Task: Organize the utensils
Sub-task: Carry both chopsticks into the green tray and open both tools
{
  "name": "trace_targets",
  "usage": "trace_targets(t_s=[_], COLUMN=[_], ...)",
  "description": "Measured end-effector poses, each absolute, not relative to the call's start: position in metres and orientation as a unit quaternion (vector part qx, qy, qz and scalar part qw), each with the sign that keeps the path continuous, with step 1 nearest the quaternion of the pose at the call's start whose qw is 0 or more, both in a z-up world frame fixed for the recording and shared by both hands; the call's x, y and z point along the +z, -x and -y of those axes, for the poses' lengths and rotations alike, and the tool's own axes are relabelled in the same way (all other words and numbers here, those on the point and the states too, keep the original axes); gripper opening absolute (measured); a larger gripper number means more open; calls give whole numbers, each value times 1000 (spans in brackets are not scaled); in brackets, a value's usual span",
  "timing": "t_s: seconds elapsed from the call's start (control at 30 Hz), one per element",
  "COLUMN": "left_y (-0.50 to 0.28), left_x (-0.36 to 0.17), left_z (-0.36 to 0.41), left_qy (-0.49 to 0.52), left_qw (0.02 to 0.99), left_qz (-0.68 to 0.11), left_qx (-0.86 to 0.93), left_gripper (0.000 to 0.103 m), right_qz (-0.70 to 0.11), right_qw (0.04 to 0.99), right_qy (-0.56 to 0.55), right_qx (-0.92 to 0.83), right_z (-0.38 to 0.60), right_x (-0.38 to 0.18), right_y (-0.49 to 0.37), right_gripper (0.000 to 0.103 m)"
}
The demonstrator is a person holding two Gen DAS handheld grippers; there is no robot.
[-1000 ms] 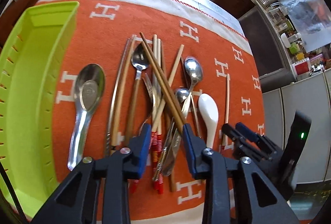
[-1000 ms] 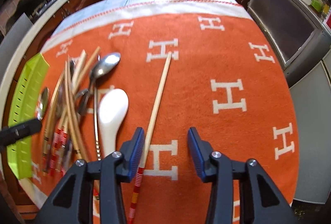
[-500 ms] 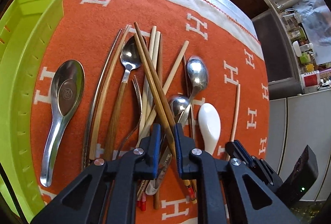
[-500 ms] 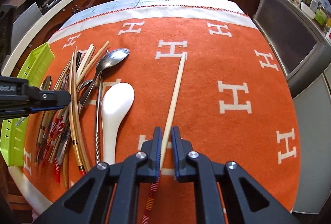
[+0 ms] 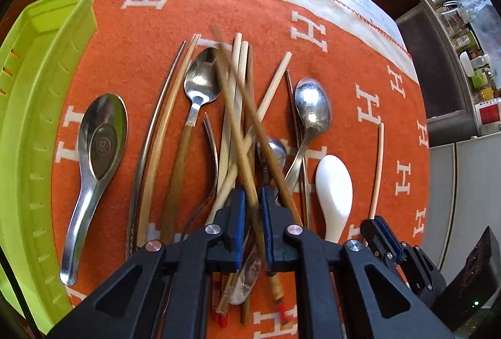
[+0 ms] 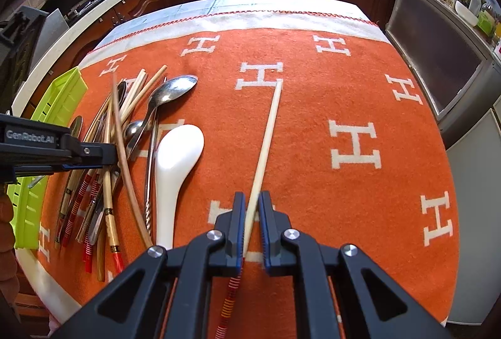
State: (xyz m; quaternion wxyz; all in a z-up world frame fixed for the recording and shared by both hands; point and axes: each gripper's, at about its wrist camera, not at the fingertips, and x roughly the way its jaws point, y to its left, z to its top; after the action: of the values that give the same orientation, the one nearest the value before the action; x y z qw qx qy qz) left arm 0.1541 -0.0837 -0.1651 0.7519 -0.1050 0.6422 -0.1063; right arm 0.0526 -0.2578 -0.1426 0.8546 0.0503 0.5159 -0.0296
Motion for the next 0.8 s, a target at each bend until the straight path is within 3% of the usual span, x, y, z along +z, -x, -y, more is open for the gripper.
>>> trace_targets(t_s=[0.4, 0.63, 0.8], left_y=[-130, -104, -92], left_x=[-109, -56, -37], left_z=[54, -11, -65], left_qy=[94, 74, 51], left_qw=[792, 846, 876], left_qz=[-588, -520, -479], left_qx=[-134, -93, -28], left_gripper=[4, 4, 4], right_qz=[-519, -544, -520], right_qw=[852, 833, 847], right_qy=[-55, -101, -112], right_qx=[-33, -17, 25], right_z=[259, 263, 235], right_x=[-142, -137, -99], right_y=[-54, -57, -52], right_gripper=[9, 6, 6])
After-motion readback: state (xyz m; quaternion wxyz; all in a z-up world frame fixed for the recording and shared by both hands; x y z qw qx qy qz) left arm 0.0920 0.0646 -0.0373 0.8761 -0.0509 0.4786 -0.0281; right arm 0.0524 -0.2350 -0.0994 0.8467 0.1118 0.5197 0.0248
